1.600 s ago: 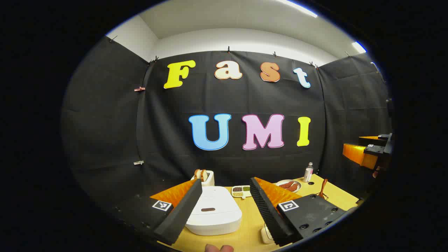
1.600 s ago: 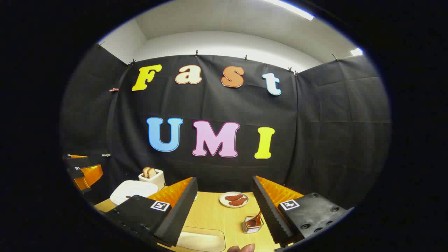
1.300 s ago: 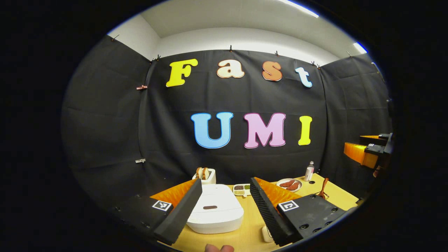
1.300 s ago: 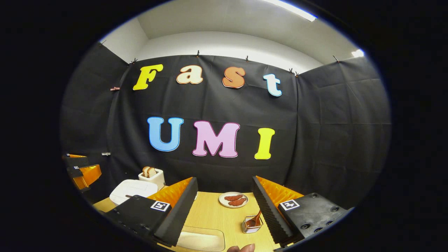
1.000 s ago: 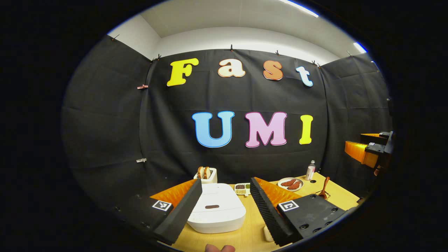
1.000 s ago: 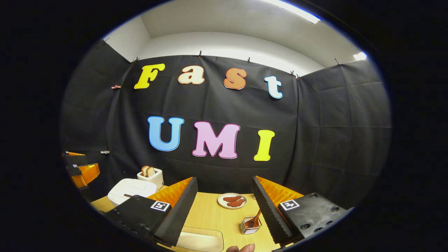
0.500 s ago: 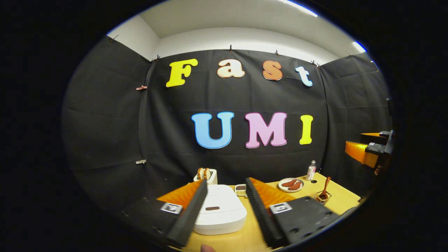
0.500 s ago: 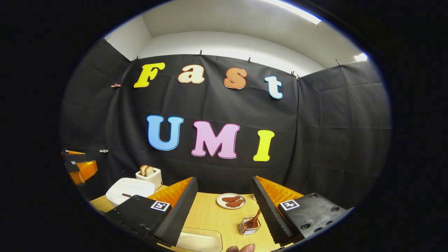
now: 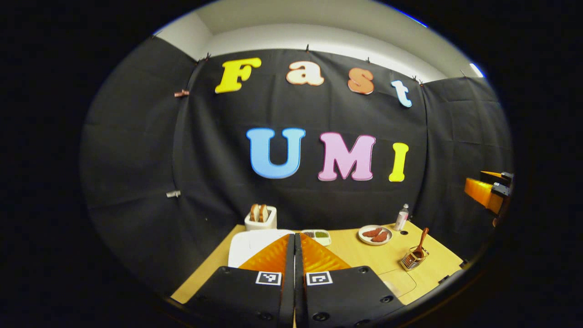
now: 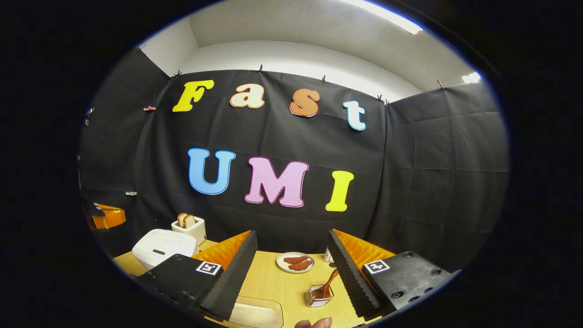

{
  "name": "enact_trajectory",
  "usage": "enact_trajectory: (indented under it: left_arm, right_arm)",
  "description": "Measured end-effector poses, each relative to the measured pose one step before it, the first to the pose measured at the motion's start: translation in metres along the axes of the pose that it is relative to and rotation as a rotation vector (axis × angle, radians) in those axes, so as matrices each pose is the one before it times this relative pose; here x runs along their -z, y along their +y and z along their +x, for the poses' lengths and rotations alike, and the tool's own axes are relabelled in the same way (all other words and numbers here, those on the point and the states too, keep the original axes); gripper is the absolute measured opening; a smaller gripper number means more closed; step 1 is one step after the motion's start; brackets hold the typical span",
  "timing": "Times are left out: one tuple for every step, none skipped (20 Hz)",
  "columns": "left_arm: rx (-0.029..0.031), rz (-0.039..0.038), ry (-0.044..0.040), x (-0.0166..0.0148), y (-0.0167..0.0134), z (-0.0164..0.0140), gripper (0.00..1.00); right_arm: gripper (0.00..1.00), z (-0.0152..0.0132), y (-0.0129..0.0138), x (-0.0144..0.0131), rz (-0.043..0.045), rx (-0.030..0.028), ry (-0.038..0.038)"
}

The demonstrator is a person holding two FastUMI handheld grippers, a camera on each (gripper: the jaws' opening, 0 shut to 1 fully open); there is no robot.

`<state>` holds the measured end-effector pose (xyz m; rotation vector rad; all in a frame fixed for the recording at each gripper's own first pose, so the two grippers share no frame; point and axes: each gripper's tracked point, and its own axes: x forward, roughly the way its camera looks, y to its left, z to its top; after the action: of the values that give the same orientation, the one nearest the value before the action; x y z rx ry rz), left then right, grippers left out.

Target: Close the left gripper, press the button to open the rice cooker; take a wooden spoon from the chopstick holder with the right hand, scoop a spoonful of rice and pour it into the rice cooker, then put the wooden spoon back into the chopstick holder.

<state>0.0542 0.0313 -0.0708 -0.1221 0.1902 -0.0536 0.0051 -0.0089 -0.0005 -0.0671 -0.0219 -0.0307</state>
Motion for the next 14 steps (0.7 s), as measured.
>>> enact_trajectory:
  left_arm:
    - [0.01235,-0.03459,0.05823,0.01546,0.00484,0.01188,0.06]
    - [0.01840,-0.04168,0.06055,0.01641,0.00625,0.01423,0.06]
    - [0.01170,-0.04042,0.04784,0.01225,0.00657,0.01401,0.06]
    - [0.00523,-0.02968,0.04146,0.01010,0.00808,0.01423,0.06]
    - [0.00027,-0.02141,0.03125,0.00642,0.00949,0.01287,0.06]
    - [-0.00535,-0.00467,0.02298,0.00651,0.00731,0.01184,0.06]
    - [-0.00924,0.00740,0.02507,0.00408,0.00666,0.01269,0.06]
    - [-0.01422,0.01171,0.02168,0.00566,0.00788,0.01152,0.06]
    - [-0.00838,0.00987,0.01481,0.00147,0.00499,0.01003,0.06]
    - [-0.00366,0.01123,0.01245,0.00235,0.00371,0.01059,0.06]
    - [-0.00756,0.01194,0.01131,-0.00065,0.00214,0.00836,0.06]
    - [-0.00656,0.01319,0.00558,0.00045,0.00304,0.00823,0.06]
    - [0.00166,0.01235,0.00234,-0.00244,0.00051,0.00710,0.06]
    - [-0.00508,0.01123,0.01170,-0.00008,0.00093,0.00749,0.06]
  right_arm:
    - [0.98,-0.00038,-0.00359,-0.00028,-0.00666,0.00688,-0.00246]
    - [0.98,0.00005,-0.00463,0.00002,-0.00778,0.00628,-0.00083]
    - [0.98,-0.00081,-0.00408,0.00038,-0.00589,0.00604,0.00116]
    - [0.97,-0.00079,-0.00539,0.00057,-0.00326,0.00982,0.00234]
    - [0.98,-0.00183,-0.00657,-0.00021,-0.00034,0.01344,0.00087]
    - [0.97,-0.00049,-0.00732,0.00077,0.00083,0.01484,0.00178]
    - [0.98,-0.00118,-0.00698,0.00172,-0.00086,0.01324,0.00701]
    - [0.98,-0.00116,-0.00593,0.00400,-0.00109,0.00933,0.00976]
    - [0.96,-0.00166,-0.00630,0.00303,-0.00046,0.00923,0.00967]
    - [0.98,-0.00101,-0.00655,0.00195,0.00007,0.01190,0.00709]
    - [0.98,-0.00091,-0.00662,0.00213,0.00162,0.01216,0.00548]
    - [0.98,-0.00035,-0.00562,0.00183,0.00101,0.01168,0.00581]
    - [0.98,-0.00023,-0.00665,0.00327,-0.00170,0.01472,0.00685]
    - [0.98,-0.00113,-0.00568,0.00100,-0.00233,0.01252,0.00374]
